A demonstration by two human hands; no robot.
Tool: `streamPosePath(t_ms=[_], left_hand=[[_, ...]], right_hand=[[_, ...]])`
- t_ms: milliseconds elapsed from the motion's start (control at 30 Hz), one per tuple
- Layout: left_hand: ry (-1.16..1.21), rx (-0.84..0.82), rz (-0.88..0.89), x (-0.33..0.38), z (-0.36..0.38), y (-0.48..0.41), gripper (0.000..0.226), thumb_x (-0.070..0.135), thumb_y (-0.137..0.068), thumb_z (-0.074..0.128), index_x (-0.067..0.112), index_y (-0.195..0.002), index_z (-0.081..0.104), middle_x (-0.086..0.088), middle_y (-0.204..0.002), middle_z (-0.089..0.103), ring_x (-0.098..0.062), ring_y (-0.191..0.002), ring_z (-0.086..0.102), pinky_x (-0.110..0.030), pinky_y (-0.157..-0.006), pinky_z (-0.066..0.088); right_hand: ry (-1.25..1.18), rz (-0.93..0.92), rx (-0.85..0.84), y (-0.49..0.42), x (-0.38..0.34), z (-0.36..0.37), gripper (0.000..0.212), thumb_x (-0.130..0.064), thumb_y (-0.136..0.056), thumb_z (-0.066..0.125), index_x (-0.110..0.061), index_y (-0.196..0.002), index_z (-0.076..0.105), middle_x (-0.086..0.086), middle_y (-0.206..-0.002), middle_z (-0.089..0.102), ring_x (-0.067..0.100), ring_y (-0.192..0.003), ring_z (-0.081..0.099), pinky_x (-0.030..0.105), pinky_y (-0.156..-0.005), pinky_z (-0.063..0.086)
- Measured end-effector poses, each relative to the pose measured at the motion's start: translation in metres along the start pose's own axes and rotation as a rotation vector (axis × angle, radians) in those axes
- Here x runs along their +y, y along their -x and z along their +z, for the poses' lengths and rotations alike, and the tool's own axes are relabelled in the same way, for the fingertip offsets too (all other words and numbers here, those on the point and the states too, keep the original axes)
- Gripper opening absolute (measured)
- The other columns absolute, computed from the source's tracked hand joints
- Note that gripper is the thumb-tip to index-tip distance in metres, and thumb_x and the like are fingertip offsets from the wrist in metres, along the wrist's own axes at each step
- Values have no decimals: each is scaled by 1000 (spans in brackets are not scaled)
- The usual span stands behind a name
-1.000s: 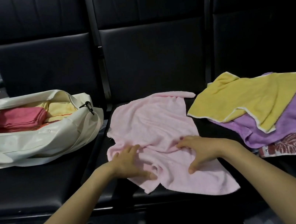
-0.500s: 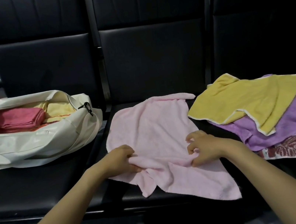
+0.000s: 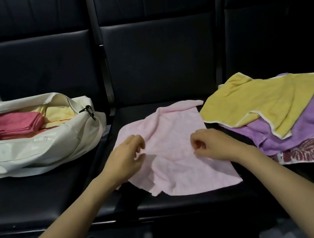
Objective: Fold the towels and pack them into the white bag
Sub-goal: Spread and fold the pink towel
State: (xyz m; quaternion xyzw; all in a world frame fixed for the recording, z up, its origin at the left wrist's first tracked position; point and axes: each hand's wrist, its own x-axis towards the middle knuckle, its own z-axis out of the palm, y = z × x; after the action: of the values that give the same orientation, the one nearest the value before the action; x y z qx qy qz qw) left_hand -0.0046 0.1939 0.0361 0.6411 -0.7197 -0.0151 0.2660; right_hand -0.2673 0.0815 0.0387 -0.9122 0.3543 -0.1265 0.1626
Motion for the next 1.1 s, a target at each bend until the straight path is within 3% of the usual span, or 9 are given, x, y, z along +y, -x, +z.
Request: streamPosePath(t_ms=[133, 200, 300, 467, 567, 767, 867, 1000, 1100], left_hand=[[28, -529, 48, 3, 11, 10, 36, 66, -64, 60, 31, -74, 55, 13, -77, 57, -4, -74, 54, -25, -72, 47], [17, -611, 57, -2, 16, 12, 43, 69, -59, 66, 31, -77, 58, 14, -86, 54, -4, -82, 52, -24, -78, 46], [48, -616, 62, -7, 17, 14, 33, 51, -66, 78, 29, -83, 60, 15, -93, 52, -4, -89, 50, -24, -84, 44], [33, -490, 23, -2, 15, 12, 17, 40, -80, 59, 26, -88, 60, 20, -75, 53, 0, -72, 51, -21, -72, 44], [226, -278, -166, 1, 11, 6, 9, 23, -95, 50, 18, -91, 44, 8, -67, 51, -11, -61, 45, -19, -58, 37], [535, 295, -552, -20, 2, -16, 5, 12, -99, 39, 9, -102, 38, 2, -86, 45, -16, -80, 43, -31, -71, 34], [404, 217, -566, -32, 6, -21, 8, 16, -98, 45, 9, -101, 41, -6, -90, 53, -22, -82, 49, -32, -71, 35], [134, -153, -400, -41, 25, -13, 13, 22, -97, 47, 13, -95, 37, -4, -88, 57, -26, -82, 54, -32, -69, 37], [10, -175, -337, -34, 24, -13, 17, 24, -98, 46, 13, -94, 34, 2, -70, 48, -27, -70, 48, -34, -62, 32]], right_hand=[[-102, 7, -448, 11, -19, 4, 27, -46, -71, 78, -27, -85, 65, -11, -89, 64, 4, -83, 59, 26, -77, 51], [-42, -3, -523, 13, -20, 9, 35, -46, -69, 81, -28, -92, 63, -13, -95, 57, 5, -90, 55, 26, -83, 49], [-14, -24, -542, 13, -24, 12, 32, -38, -74, 78, -26, -95, 58, -12, -98, 48, 11, -96, 53, 29, -86, 48], [110, -15, -499, 11, -30, 18, 10, -20, -79, 61, -19, -85, 52, -1, -93, 54, 22, -86, 53, 36, -75, 45], [76, 61, -380, 6, -30, 18, 9, -19, -90, 47, -24, -86, 41, 1, -88, 53, 22, -82, 50, 35, -69, 37], [-96, 220, 124, -11, -13, -10, 18, -16, -98, 41, -12, -115, 44, 0, -101, 47, 24, -88, 50, 36, -73, 39], [61, 260, 24, -19, -1, -6, 28, -13, -95, 46, -12, -123, 47, 2, -113, 41, 23, -93, 50, 32, -75, 37], [136, 281, -163, -24, 9, 21, 24, -4, -94, 34, -13, -108, 51, 9, -117, 48, 27, -101, 50, 36, -88, 43], [74, 321, -169, -23, 10, 15, 19, -6, -96, 31, -18, -84, 40, 3, -90, 49, 26, -84, 48, 33, -65, 37]])
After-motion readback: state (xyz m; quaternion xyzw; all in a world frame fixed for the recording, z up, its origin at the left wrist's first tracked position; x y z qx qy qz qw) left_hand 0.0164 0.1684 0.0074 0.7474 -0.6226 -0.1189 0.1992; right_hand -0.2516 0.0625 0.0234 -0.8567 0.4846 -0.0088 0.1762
